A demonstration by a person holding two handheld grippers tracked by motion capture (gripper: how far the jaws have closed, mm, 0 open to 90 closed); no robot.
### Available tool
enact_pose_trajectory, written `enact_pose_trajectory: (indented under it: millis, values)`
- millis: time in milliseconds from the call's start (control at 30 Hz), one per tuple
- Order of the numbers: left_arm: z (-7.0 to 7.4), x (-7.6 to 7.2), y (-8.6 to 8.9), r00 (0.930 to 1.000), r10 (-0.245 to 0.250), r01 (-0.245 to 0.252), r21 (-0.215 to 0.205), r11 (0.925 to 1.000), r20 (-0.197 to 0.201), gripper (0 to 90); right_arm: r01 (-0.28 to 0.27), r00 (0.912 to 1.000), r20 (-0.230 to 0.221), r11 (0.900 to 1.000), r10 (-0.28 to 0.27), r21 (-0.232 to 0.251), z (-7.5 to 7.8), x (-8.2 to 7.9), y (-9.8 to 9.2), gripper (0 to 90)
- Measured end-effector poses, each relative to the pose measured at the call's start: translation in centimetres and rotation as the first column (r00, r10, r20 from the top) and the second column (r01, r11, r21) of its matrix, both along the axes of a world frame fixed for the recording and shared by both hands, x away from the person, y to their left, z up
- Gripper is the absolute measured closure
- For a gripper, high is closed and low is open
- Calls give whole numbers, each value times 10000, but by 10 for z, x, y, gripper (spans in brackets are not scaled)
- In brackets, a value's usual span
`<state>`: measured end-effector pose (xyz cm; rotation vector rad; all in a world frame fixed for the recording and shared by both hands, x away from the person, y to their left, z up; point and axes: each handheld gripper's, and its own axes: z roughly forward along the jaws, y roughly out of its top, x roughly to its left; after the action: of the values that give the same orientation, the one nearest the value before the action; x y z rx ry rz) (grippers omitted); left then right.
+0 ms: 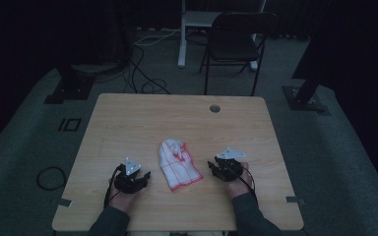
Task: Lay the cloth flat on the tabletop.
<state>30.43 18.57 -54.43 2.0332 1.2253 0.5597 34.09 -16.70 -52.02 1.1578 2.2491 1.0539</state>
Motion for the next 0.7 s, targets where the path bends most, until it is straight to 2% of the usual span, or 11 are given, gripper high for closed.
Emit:
enact_pose_trajectory:
  millis: [200, 333, 500, 600, 700]
  values:
    - [0, -1, 1, 10000, 40, -40, -133, 9999, -37, 556, -400, 9991, 148, 9992, 400, -37, 3, 2, 14, 661]
    - [1, -1, 4, 9999, 91, -95, -375, 9993, -128, 582, -630, 9978, 217, 9980, 631, -21, 6, 4, 25, 682]
    - [1, -2, 3, 9998, 20, -26, -330, 9995, -181, 585, -787, 9967, 181, 9968, 785, 114, 6, 8, 33, 689]
    - [2, -6, -1, 9997, -125, 117, -370, 9992, -219, 585, -957, 9952, 204, 9954, 959, -106, 6, 10, 39, 685]
    - [3, -9, -2, 9996, -225, 218, -333, 9992, -197, 585, -981, 9950, 172, 9951, 983, -131, 7, 11, 42, 676]
